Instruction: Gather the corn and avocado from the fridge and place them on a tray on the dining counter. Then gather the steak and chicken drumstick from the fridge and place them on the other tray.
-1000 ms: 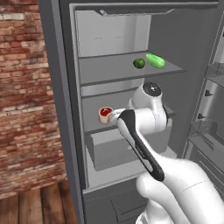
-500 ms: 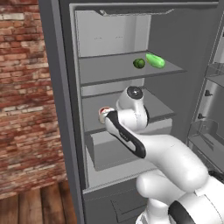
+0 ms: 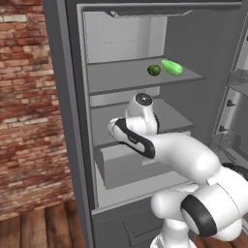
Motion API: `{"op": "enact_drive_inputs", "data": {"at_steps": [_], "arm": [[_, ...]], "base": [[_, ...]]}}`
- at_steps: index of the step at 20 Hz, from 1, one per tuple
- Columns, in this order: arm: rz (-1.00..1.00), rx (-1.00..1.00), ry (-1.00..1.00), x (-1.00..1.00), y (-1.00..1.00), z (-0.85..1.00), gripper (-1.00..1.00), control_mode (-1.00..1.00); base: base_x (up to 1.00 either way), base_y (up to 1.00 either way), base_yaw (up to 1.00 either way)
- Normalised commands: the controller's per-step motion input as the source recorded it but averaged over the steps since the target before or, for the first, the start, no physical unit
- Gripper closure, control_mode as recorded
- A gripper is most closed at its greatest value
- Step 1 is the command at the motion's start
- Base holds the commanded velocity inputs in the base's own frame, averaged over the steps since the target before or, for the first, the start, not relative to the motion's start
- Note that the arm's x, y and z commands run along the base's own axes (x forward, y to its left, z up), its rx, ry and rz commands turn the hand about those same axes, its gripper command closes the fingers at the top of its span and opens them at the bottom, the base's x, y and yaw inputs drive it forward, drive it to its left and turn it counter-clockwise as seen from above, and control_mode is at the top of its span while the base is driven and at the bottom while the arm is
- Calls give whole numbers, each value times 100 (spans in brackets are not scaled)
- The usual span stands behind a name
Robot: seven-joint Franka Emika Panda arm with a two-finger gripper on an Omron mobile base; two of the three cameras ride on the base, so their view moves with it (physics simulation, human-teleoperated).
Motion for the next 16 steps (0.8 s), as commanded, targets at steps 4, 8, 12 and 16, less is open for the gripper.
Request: {"op": "enact_drive_inputs", "data": {"at_steps": [4,8,12,16], "arm": [[0,0,5,27,18,-7,-100,-100],[0,0,4,20,18,-13,-100,-100],[0,0,3,18,5,-20,-100,-100],[-2,0,2,19,0,-20,-100,-100]], "base": [[0,0,0],[0,0,0],[0,0,0],[0,0,0]]}}
